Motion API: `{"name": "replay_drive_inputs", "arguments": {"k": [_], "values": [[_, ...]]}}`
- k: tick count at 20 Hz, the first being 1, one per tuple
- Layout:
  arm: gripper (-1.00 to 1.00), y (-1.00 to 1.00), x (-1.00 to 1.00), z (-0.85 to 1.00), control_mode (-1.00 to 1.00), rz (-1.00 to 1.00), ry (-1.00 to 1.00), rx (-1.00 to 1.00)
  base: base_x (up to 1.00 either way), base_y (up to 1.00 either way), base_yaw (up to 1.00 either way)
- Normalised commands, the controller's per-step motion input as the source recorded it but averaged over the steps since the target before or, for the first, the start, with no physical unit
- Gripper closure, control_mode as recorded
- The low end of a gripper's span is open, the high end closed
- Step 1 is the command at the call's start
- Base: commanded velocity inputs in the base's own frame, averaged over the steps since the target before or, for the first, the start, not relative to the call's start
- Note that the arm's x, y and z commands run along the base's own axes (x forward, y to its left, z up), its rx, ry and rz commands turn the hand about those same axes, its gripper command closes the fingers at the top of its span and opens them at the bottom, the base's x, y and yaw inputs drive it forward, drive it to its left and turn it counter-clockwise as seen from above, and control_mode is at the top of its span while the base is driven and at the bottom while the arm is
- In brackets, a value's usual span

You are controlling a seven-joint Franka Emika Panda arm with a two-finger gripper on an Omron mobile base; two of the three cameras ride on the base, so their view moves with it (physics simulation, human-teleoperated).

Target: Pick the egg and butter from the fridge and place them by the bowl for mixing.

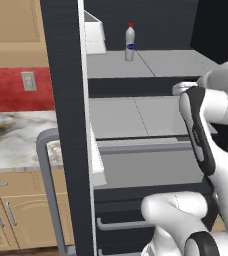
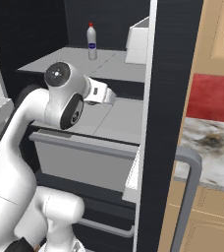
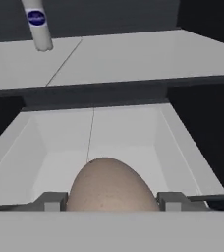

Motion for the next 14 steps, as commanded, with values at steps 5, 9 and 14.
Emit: {"name": "replay_drive_inputs", "arguments": {"k": [5, 9, 14], "values": [[1.00, 0.19, -0.57, -0.42, -1.00, -0.12, 0.14, 0.00, 0.00, 0.00, 0.00], [1.00, 0.13, -0.36, -0.52, -1.00, -0.08, 0.13, 0.00, 0.00, 0.00, 0.00], [1.00, 0.00, -0.38, -0.28, -1.00, 0.00, 0.08, 0.03, 0.00, 0.00, 0.00]]}}
